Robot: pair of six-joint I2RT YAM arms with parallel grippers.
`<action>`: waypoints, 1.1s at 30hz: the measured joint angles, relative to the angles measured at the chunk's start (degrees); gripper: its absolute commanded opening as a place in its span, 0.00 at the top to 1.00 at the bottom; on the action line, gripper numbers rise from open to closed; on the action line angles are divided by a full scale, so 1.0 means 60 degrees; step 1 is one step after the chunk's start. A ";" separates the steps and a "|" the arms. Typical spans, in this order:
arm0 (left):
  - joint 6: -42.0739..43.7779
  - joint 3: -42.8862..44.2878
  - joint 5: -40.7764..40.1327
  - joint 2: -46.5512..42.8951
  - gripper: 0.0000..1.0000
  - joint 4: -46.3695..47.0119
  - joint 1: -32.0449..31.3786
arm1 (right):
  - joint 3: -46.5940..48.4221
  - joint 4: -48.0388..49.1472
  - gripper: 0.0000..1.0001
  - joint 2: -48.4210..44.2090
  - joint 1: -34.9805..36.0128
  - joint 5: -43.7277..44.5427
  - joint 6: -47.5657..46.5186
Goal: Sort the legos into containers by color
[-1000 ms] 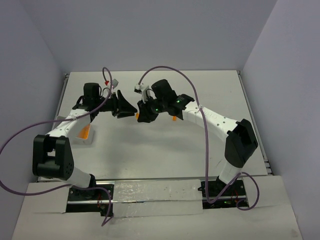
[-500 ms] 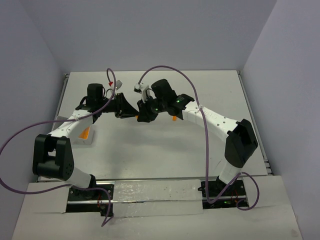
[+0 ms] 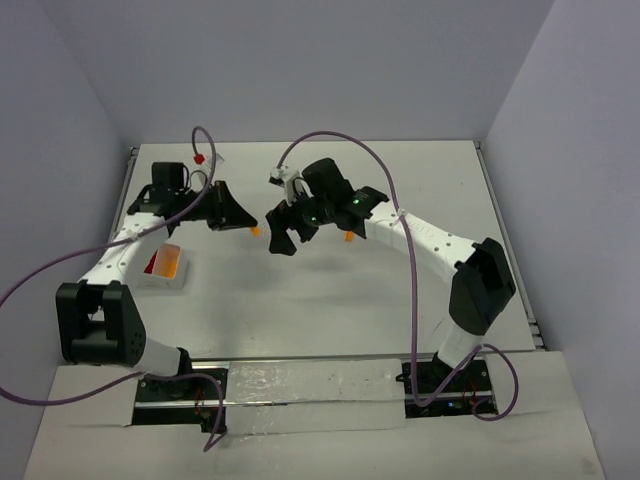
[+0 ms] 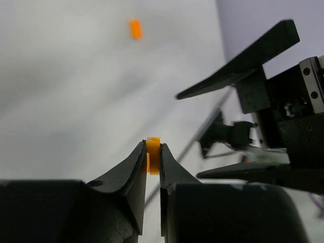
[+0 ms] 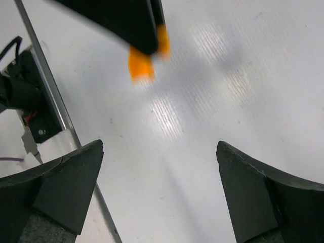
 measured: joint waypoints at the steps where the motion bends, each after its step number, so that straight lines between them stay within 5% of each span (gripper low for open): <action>1: 0.0588 0.0335 -0.0418 -0.0052 1.00 -0.0491 0.0163 | -0.0107 -0.0025 0.00 -0.0074 -0.0061 0.0023 -0.0069; 10: 0.4339 0.0416 -0.6259 -0.2748 1.00 -0.2290 0.0686 | -0.0734 -0.0518 0.00 -0.0272 -0.1334 0.1000 -0.0073; 16: 0.5486 -0.0611 -0.8983 -0.2682 1.00 -0.2477 0.0939 | -0.0829 -0.0665 0.02 -0.0077 -0.1926 0.1441 0.0239; 25: 0.6274 -0.1099 -1.0388 -0.2083 0.89 -0.2408 0.1209 | -0.0770 -0.0844 0.03 0.0621 -0.2111 0.2627 0.0952; 30: 0.6453 -0.1178 -1.0545 -0.1748 0.63 -0.2278 0.1248 | -0.0670 -0.0989 0.05 0.1025 -0.2351 0.3589 0.1673; 33: 0.6555 -0.1229 -1.0576 -0.1645 0.57 -0.2259 0.1248 | -0.0630 -0.1007 0.10 0.1206 -0.2463 0.4240 0.2084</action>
